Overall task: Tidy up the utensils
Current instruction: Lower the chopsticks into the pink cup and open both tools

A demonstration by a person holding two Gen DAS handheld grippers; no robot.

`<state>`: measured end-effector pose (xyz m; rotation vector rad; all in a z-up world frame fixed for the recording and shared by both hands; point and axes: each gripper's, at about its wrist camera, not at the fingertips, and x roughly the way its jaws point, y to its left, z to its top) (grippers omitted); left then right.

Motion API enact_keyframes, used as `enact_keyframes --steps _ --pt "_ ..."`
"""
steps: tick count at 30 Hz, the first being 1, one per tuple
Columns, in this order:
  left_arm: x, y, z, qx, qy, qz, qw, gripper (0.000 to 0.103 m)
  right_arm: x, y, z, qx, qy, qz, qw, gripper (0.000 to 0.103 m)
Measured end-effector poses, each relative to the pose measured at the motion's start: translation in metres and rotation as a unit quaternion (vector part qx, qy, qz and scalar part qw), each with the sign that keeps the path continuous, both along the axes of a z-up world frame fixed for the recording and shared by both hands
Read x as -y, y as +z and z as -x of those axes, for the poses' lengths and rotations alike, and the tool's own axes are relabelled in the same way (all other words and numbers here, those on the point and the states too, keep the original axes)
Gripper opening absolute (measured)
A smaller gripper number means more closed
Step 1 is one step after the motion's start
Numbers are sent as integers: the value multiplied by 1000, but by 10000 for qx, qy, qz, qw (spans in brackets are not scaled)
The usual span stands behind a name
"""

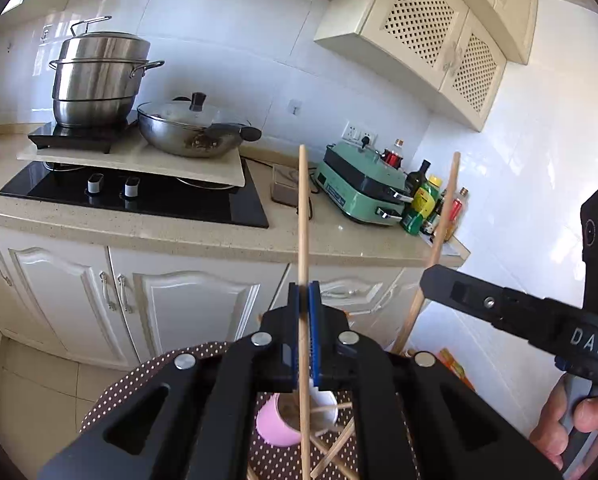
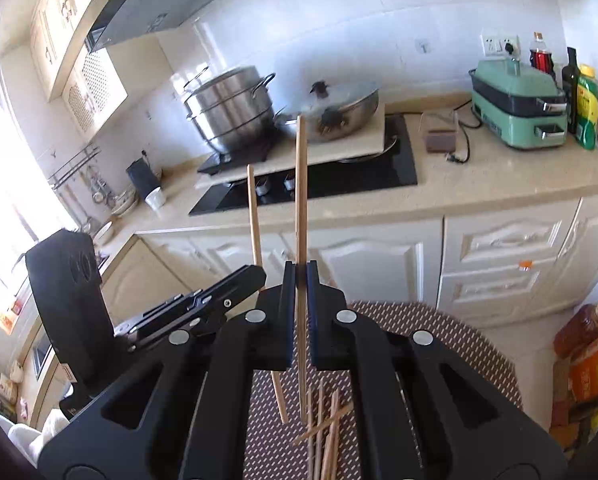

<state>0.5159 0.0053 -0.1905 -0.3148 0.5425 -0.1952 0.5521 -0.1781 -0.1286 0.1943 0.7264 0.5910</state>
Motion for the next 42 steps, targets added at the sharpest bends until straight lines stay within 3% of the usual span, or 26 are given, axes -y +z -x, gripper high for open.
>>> enact_keyframes --steps 8,19,26,42 --pt "18 -22 -44 28 57 45 10000 4 17 -20 -42 33 -101 221 9997 6" --pt "34 -80 -79 -205 32 -115 9997 4 30 -65 -70 184 -205 689 9972 6" --pt "41 -105 -78 -407 -39 -329 9986 4 29 -90 -73 203 -115 880 9958 6" --pt "38 -126 -65 -853 -286 -217 9957 5 25 -130 -56 -493 15 1085 9929 6"
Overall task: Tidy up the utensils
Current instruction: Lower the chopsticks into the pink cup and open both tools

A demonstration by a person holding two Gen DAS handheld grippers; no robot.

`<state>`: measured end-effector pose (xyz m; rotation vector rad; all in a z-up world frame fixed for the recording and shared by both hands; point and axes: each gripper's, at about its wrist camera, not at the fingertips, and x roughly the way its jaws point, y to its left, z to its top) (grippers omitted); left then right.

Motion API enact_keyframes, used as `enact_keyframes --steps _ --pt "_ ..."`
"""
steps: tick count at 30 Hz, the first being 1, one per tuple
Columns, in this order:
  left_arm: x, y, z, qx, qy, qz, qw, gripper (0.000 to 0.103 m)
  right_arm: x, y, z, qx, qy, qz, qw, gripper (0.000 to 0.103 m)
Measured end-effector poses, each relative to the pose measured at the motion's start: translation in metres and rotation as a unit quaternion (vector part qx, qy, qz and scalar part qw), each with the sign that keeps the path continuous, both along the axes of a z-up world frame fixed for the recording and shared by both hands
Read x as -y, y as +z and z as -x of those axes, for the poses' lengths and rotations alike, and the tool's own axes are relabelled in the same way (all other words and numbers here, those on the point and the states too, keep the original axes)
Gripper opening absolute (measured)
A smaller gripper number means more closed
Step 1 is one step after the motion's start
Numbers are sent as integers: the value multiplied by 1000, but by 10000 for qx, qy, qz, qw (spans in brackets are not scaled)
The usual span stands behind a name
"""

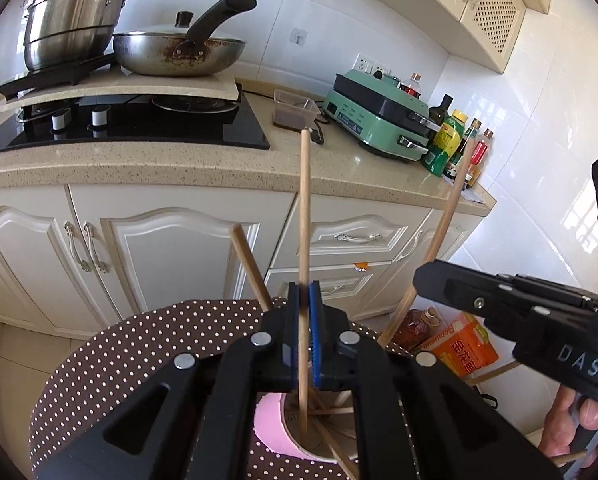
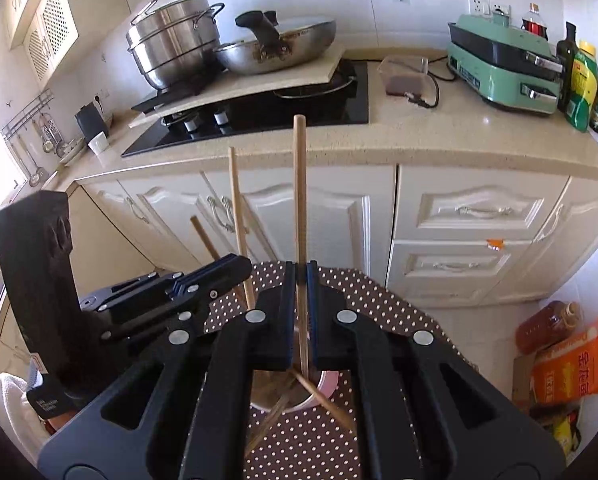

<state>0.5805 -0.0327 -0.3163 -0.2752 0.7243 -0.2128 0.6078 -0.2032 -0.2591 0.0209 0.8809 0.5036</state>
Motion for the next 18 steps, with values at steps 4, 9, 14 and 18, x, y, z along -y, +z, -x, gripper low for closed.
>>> enact_keyframes --steps 4,9,14,18 --pt "-3 1 5 -90 -12 70 9999 6 0 -1 4 -140 -82 16 9999 7" --pt "-5 11 15 -45 -26 66 10000 22 -1 1 9 -218 -201 99 9995 7" --pt "-9 23 29 48 -40 51 10000 22 -3 9 21 -178 -295 155 9993 7" --pt "-15 33 42 93 -24 99 9999 23 -2 16 31 -114 -398 174 9990 10"
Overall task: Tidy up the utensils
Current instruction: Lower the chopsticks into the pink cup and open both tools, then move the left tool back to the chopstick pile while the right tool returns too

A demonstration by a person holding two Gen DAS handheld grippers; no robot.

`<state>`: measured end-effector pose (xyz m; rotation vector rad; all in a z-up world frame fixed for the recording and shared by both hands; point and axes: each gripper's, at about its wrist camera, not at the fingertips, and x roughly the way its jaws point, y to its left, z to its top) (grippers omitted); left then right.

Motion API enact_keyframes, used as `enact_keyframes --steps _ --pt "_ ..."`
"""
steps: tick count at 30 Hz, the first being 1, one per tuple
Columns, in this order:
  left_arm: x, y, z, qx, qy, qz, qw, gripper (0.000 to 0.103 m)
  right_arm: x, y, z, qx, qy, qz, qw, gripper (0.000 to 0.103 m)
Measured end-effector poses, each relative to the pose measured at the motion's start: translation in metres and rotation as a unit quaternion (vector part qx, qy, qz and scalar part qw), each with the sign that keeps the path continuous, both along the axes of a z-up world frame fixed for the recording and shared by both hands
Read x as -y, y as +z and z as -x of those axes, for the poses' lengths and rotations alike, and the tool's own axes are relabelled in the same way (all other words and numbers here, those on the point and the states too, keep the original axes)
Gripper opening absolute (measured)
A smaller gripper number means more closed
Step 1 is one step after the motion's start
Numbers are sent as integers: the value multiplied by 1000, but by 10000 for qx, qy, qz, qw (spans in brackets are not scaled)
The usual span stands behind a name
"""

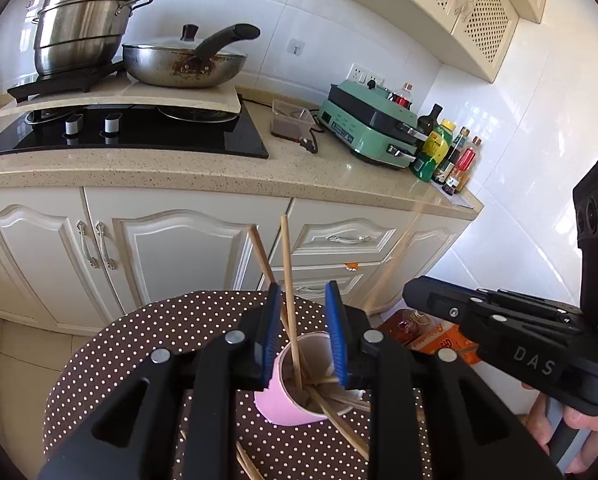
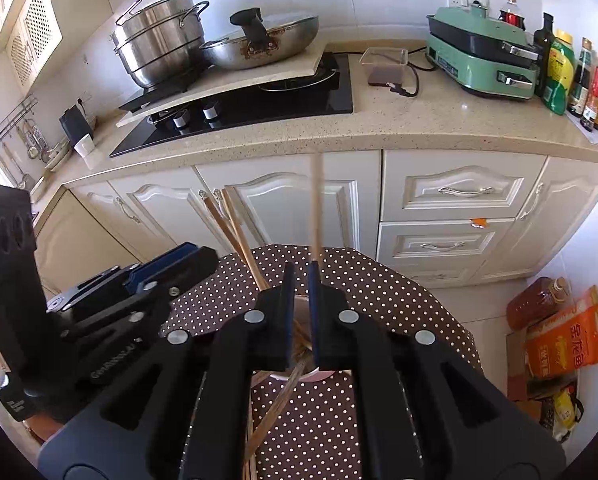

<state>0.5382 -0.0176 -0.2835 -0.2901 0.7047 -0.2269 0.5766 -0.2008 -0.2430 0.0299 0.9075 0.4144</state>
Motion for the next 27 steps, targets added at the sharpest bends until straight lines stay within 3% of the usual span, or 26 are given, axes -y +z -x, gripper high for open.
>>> enact_keyframes --steps 10,16,23,27 --pt "-22 22 48 70 123 -79 9999 24 2 31 44 276 -136 -67 9995 10" --pt "-35 18 86 -91 171 -160 9997 26 4 44 90 405 -185 -108 9989 10" --pt "-46 -14 125 -646 208 -253 9974 34 4 23 146 181 -96 24 9998 10" --pt "-45 -44 137 -1138 198 -274 9929 34 3 -5 164 -76 -77 140 9998 18"
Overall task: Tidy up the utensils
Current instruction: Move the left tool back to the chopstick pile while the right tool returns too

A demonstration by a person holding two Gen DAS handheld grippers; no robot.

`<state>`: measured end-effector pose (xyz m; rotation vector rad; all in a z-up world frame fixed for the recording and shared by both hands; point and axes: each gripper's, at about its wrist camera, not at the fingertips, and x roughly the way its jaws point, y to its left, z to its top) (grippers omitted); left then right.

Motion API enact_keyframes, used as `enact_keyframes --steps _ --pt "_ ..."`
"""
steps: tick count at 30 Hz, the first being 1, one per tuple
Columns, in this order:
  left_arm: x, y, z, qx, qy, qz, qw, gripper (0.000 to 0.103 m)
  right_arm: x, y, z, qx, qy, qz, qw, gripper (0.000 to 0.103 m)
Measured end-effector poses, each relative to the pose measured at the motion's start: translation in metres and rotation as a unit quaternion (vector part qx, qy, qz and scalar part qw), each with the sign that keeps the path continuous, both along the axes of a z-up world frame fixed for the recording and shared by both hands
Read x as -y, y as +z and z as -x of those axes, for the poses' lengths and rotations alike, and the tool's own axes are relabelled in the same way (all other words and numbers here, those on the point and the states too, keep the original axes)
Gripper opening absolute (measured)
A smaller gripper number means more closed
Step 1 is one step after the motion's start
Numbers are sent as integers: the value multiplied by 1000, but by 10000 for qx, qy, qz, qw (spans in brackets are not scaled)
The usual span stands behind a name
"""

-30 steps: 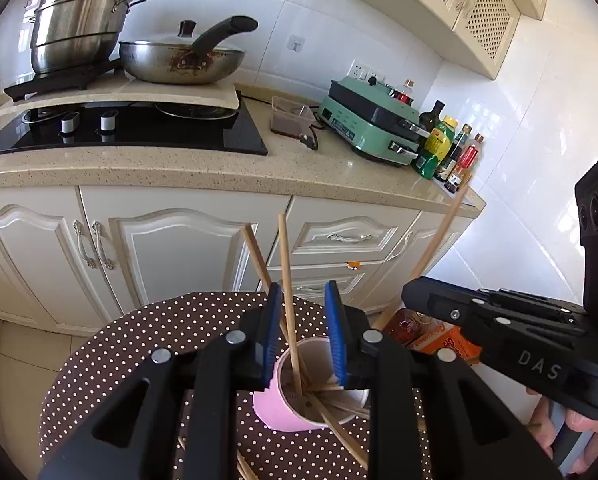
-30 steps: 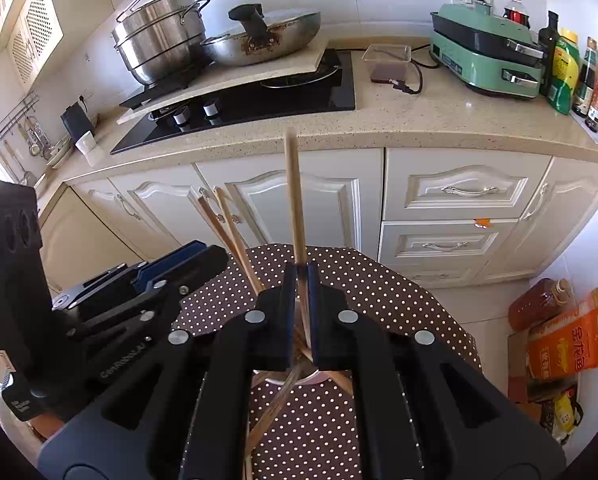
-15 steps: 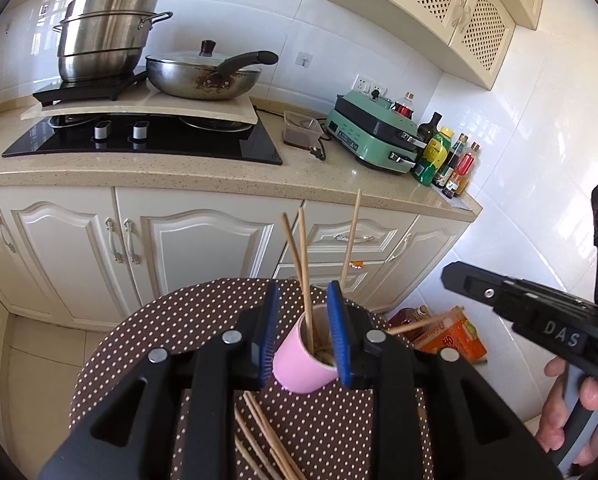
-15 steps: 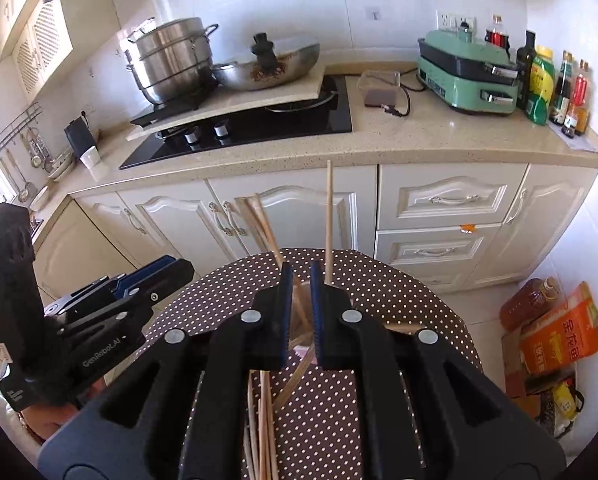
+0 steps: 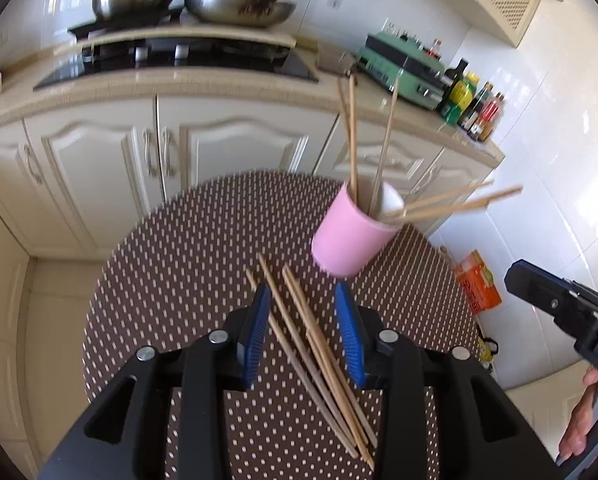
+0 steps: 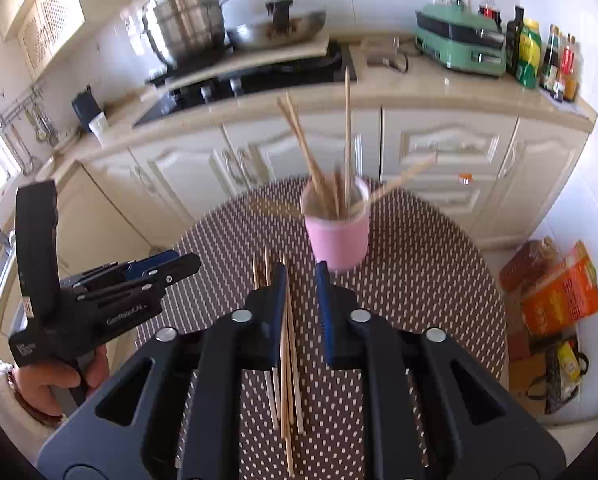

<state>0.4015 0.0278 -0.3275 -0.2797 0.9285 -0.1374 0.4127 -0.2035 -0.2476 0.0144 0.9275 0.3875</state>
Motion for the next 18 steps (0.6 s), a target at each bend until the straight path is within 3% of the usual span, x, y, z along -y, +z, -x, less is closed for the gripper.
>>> enact_keyframes --steps 9,13,18 --pt "18 -66 -9 -1013 76 -165 9947 34 -11 -62 4 -597 186 242 9977 18" --pt "19 -93 -23 -1365 252 -150 9902 34 -13 -87 -5 -892 306 312 9951 18" --pt "23 -115 -43 -1622 334 -425 9853 34 -10 -110 -18 -1210 382 290 9915 18"
